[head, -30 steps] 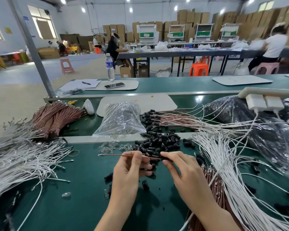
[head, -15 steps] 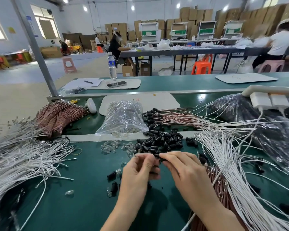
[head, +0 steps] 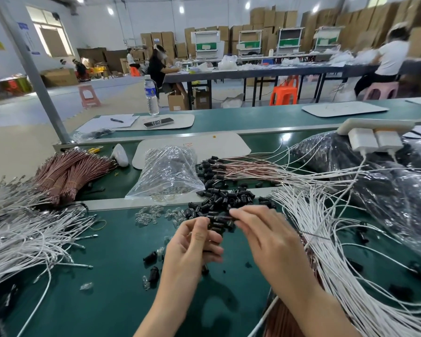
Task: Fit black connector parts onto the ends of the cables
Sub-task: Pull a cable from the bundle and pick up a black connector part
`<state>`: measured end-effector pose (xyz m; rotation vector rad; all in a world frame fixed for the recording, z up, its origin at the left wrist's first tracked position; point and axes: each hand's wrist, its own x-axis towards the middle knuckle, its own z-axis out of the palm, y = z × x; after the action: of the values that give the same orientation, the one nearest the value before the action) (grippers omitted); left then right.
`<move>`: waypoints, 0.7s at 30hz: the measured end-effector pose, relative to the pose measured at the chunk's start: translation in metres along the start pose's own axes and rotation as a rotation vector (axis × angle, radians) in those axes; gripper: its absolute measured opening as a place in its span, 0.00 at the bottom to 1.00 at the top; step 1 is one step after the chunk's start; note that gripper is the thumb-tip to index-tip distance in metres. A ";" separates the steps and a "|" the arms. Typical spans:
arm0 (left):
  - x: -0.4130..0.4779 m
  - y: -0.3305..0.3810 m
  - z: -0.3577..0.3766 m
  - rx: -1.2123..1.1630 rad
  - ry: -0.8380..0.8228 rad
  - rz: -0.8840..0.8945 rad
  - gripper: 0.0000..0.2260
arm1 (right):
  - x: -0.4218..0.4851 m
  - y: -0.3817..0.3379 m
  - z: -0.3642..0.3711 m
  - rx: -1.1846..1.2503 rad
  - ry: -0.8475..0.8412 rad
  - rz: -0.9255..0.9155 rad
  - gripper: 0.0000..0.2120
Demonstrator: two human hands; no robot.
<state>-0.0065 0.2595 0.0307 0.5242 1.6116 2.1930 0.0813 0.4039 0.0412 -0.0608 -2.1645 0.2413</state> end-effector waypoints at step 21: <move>0.083 -0.033 0.182 1.003 -0.386 -0.320 0.10 | -0.001 0.073 -0.099 -0.097 0.171 0.333 0.12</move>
<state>0.0152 0.4590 0.0563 0.8016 2.2641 0.8666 0.1595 0.4901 0.0808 -0.4830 -1.9859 0.3085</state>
